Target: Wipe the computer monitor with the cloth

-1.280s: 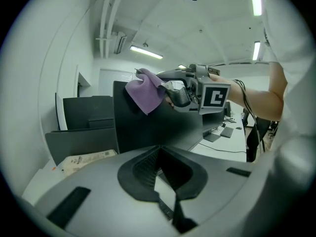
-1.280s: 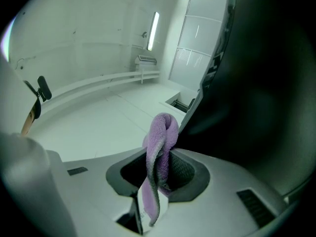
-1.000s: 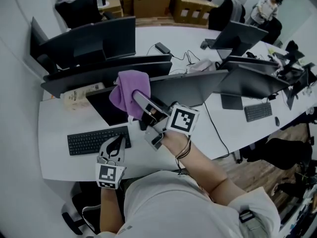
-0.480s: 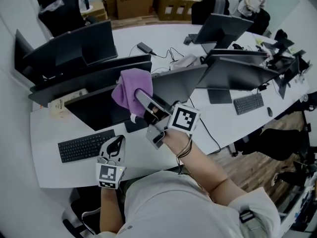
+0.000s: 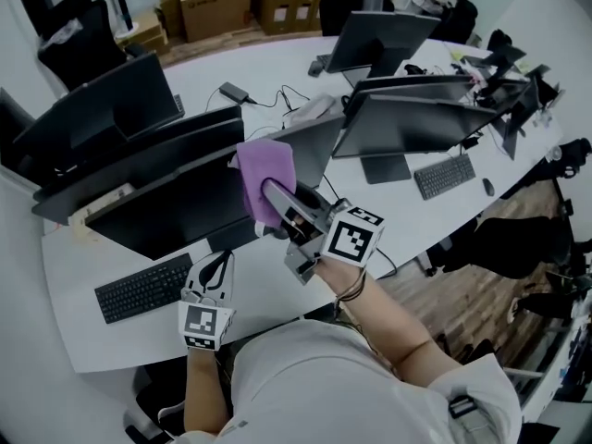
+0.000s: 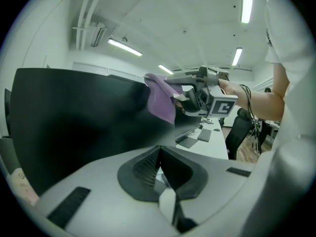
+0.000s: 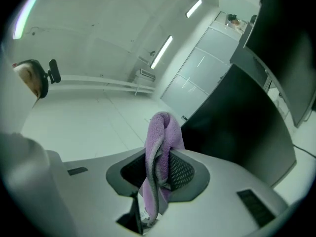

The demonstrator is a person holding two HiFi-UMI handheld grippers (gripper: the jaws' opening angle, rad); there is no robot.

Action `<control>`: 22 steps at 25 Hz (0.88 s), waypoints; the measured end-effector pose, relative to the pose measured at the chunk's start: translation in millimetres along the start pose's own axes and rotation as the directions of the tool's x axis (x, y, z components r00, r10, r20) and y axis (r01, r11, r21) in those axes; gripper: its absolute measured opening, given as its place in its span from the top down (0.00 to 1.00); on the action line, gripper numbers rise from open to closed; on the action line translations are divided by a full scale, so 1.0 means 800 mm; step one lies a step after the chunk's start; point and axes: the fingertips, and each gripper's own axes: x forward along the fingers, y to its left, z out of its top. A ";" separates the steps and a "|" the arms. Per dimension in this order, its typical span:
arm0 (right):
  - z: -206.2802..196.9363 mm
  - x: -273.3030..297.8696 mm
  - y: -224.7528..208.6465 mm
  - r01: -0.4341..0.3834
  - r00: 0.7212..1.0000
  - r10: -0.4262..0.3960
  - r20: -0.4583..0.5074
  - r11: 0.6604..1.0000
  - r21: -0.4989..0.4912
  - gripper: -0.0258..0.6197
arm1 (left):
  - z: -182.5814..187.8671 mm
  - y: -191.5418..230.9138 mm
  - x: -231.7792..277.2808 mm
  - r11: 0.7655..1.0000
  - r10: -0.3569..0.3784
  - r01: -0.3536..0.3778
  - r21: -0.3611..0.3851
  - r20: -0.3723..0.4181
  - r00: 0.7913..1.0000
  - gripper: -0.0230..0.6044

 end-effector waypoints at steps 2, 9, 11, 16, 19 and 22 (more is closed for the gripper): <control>0.003 -0.023 -0.013 0.028 1.000 -0.028 0.002 0.999 -0.041 0.81 | 0.004 -0.011 0.015 1.000 -0.022 0.022 0.003 0.004 1.000 0.96; -0.003 -0.099 -0.055 0.140 0.989 -0.146 -0.014 0.968 -0.207 0.81 | 0.016 -0.043 0.062 0.995 -0.100 0.100 0.001 0.019 0.995 0.96; -0.008 -0.120 -0.065 0.171 0.983 -0.183 -0.024 0.952 -0.256 0.81 | 0.023 -0.053 0.073 0.993 -0.116 0.116 -0.008 0.030 0.993 0.96; -0.023 -0.165 -0.087 0.228 0.964 -0.261 -0.046 0.905 -0.360 0.81 | 0.034 -0.071 0.094 0.989 -0.143 0.144 -0.027 0.048 0.989 0.96; -0.029 -0.188 -0.099 0.256 0.950 -0.306 -0.057 0.872 -0.418 0.81 | 0.039 -0.082 0.104 0.987 -0.158 0.160 -0.029 0.053 0.986 0.96; -0.034 -0.207 -0.107 0.274 0.936 -0.347 -0.066 0.832 -0.482 0.81 | 0.040 -0.090 0.110 0.985 -0.166 0.167 -0.029 0.051 0.985 0.96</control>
